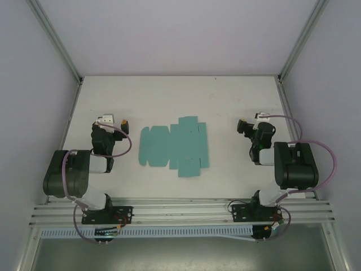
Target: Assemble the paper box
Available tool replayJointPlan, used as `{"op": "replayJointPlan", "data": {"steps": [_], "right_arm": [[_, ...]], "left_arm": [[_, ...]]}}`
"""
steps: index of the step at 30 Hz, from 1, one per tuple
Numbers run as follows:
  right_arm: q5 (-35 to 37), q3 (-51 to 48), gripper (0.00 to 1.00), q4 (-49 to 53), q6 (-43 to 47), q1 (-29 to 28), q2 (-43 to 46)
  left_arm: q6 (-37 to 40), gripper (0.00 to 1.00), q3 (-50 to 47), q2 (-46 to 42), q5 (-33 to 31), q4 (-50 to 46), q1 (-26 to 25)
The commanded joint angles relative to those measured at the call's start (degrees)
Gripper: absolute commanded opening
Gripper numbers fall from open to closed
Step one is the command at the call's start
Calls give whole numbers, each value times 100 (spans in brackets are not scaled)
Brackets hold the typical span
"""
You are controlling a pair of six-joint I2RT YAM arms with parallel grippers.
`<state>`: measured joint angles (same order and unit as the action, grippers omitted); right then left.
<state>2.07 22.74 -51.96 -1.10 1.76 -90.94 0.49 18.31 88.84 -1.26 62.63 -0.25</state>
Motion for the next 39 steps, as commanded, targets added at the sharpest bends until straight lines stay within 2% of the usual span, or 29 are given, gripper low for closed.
{"op": "replayJointPlan", "data": {"steps": [1, 26, 29, 33, 35, 39], "right_arm": [[233, -77, 99, 81, -141, -56, 200], [210, -73, 99, 85, -144, -46, 212], [231, -43, 99, 213, -140, -45, 289], [295, 130, 99, 1169, -55, -129, 1079], [593, 453, 98, 2205, -65, -366, 1630], [1002, 1618, 98, 4854, -609, -1126, 2247]], "left_arm": [[118, 99, -70, -141, 216, -63, 61], [117, 99, -81, -165, 249, -64, 69], [65, 99, 15, -313, 125, -322, 71], [-39, 99, 481, -1132, 76, -1921, 69], [-551, 99, 908, -1645, 277, -3203, 69], [-1909, 99, 1445, -2181, 1289, -4732, 70]]}}
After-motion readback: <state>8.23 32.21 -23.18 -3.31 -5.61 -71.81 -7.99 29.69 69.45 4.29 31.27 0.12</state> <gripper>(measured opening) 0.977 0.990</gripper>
